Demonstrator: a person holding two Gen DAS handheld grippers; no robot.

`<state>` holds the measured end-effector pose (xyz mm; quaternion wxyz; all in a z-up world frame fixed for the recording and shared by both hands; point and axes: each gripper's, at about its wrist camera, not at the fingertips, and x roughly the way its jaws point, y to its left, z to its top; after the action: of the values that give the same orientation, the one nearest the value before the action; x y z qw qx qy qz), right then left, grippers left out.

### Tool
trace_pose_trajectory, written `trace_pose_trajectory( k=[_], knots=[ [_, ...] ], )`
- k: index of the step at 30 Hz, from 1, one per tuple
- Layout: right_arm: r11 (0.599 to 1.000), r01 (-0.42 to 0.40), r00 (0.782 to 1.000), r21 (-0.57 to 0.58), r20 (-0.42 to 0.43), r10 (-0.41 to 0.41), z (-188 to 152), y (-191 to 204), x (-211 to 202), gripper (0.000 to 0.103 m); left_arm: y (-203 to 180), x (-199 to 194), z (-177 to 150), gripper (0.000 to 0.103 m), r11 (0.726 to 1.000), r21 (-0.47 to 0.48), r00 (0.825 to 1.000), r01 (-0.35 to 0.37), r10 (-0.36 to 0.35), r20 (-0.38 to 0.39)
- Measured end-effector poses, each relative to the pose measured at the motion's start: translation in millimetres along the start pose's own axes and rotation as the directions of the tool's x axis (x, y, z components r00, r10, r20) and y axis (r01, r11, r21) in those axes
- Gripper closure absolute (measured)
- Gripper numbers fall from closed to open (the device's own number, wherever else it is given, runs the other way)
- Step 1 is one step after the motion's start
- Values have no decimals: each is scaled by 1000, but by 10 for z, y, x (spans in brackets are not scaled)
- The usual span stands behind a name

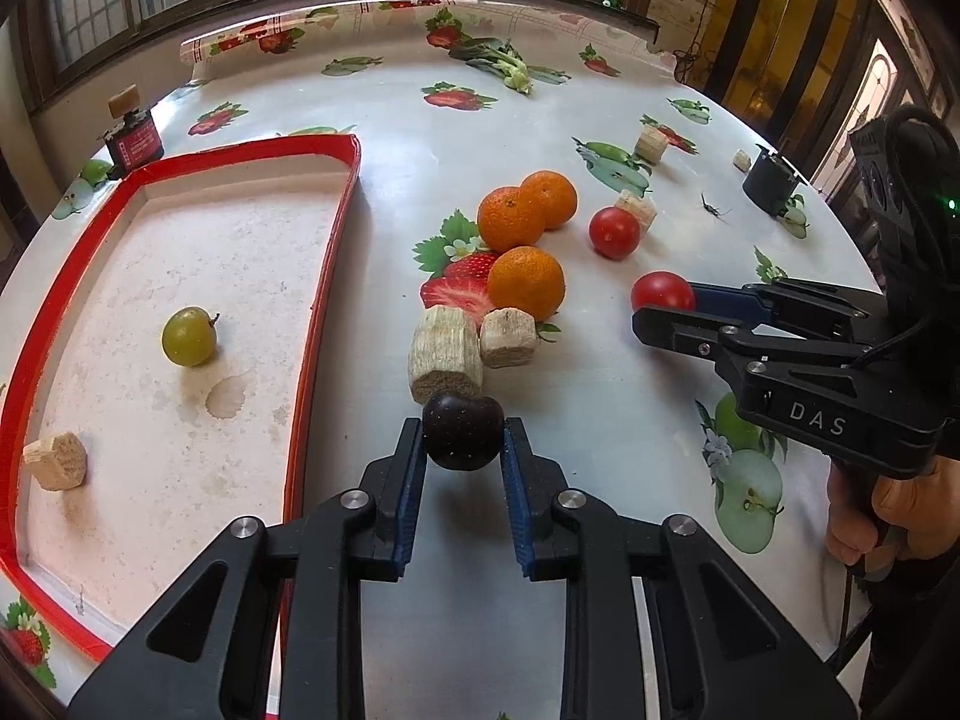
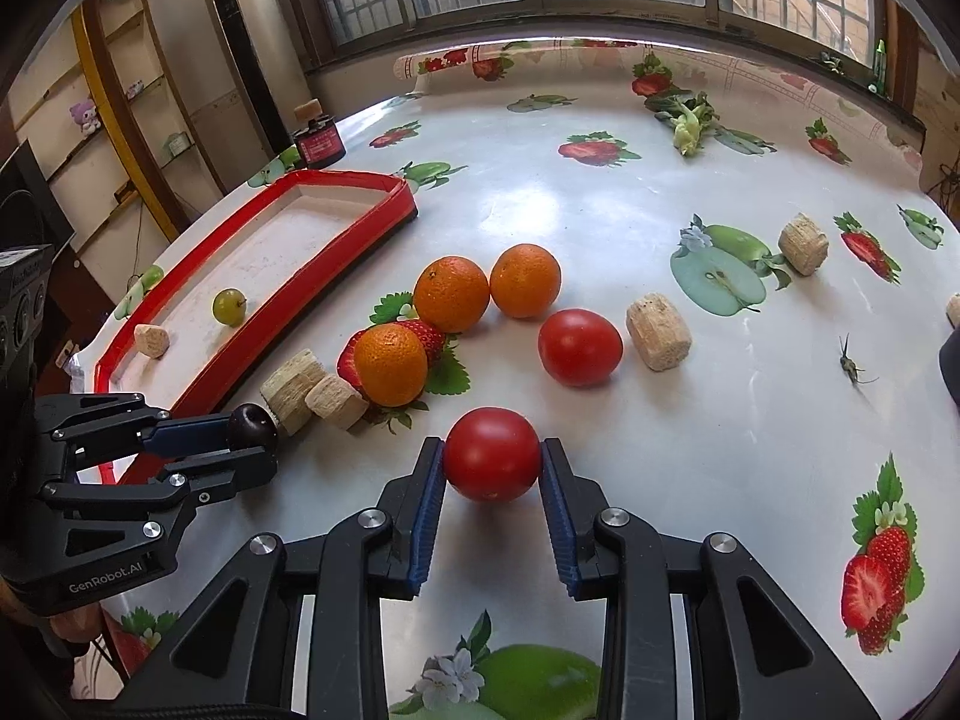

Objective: Organize fruits
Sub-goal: 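Carry the plum with left tool into the tray while right carries the tomato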

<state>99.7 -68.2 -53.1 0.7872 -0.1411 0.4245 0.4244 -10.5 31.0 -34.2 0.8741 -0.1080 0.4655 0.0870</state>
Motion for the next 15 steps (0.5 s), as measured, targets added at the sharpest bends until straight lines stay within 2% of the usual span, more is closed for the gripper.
trace_pose_trajectory(
  k=[15],
  knots=[
    [999, -16, 999, -38, 40, 18, -8, 306, -230, 71, 209, -376, -18, 81, 998, -46, 995, -36, 40, 89]
  ],
)
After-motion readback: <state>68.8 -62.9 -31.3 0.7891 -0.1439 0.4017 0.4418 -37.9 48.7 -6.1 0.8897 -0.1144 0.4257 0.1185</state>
